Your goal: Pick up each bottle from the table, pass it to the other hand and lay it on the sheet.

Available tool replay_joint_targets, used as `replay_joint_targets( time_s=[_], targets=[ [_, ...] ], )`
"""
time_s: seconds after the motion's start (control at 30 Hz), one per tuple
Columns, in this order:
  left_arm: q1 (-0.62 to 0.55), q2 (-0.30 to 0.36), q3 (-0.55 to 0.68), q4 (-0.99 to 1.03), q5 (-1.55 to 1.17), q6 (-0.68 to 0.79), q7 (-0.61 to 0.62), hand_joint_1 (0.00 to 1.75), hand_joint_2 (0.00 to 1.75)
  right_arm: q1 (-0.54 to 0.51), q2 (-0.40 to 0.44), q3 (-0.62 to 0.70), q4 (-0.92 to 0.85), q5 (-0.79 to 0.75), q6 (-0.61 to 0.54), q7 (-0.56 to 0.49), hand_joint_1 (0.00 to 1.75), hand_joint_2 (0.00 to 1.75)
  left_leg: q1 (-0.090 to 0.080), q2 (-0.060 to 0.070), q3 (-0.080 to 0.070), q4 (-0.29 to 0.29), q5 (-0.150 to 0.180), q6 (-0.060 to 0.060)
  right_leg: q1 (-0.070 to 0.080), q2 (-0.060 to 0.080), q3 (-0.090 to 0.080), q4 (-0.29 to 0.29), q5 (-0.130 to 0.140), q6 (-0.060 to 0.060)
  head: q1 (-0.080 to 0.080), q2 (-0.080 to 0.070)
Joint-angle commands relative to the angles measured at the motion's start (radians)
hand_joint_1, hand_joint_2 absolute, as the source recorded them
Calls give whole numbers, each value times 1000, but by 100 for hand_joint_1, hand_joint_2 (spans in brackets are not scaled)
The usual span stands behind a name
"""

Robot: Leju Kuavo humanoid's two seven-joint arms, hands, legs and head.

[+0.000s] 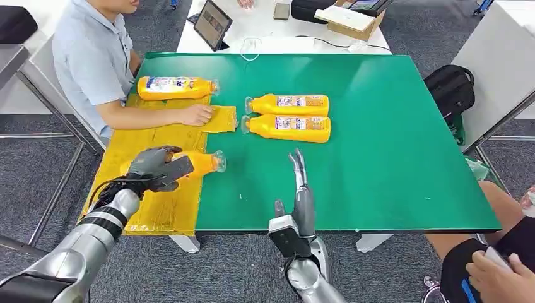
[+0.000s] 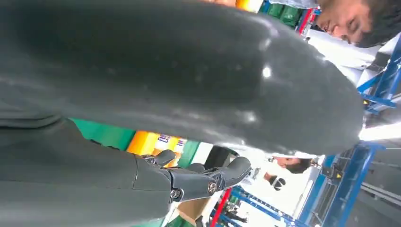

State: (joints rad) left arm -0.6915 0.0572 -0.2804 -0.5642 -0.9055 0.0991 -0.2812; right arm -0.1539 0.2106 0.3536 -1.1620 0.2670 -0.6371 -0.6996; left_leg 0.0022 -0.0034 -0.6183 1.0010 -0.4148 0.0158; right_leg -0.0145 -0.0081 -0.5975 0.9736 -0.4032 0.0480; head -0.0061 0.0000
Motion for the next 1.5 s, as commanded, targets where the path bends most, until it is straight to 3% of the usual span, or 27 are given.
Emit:
replay_joint_targets(
  time_s=[0.03,0.43,0.57,0.6,0.73,0.8,0.87,0.97,1.1,1.5],
  targets=[
    [-46,-27,19,76,188,-201,-107,0,175,-89,-17,60,127,-46,-12,1,0,0,1,1,4,0,-2,-1,1,1,4,0,-1,-2,0,0],
    [12,-44,52,-64,356,-248,-187,0,175,-97,-23,74,130,-58,-15,1,0,0,1,0,4,0,-2,-1,1,0,4,0,-2,-1,1,0],
    [156,-119,160,-374,659,-259,-235,0,175,-110,-45,94,139,37,-61,1,0,0,0,1,4,-1,-1,0,0,1,4,-1,-1,-1,0,0],
    [192,-141,177,-468,738,-229,-228,0,175,-112,-41,37,150,162,-61,1,0,175,0,0,2,0,-1,0,0,0,2,-1,-1,-1,0,0],
    [321,-180,219,-745,912,-134,-260,0,175,-149,-88,-85,148,413,-61,66,0,175,0,-2,3,1,-2,0,0,-1,5,-1,-2,-1,1,0],
    [378,-175,239,-834,1079,-237,-225,0,175,-165,-139,-90,146,446,-48,109,0,175,-1,2,1,0,-2,0,-1,3,1,-1,0,0,0,0],
    [391,-173,246,-843,1120,-270,-224,0,175,-171,-152,-99,164,471,-47,127,0,175,-1,2,3,0,-2,0,-1,3,3,-1,-1,-1,0,0],
    [435,-176,282,-898,1156,-287,-236,0,175,-225,-220,-120,274,591,20,269,0,175,-1,1,3,0,-2,0,-1,3,3,-1,0,-1,0,0],
    [486,-197,290,-957,1124,-245,-245,0,175,-311,-264,-122,447,712,91,376,0,175,-1,1,3,0,-2,0,-1,3,4,-2,0,0,1,0],
    [506,-183,177,-996,996,-143,-255,0,175,-392,-249,-88,625,791,186,498,0,175,0,0,3,0,-2,0,0,2,4,-1,-1,-1,0,0]
  ],
)
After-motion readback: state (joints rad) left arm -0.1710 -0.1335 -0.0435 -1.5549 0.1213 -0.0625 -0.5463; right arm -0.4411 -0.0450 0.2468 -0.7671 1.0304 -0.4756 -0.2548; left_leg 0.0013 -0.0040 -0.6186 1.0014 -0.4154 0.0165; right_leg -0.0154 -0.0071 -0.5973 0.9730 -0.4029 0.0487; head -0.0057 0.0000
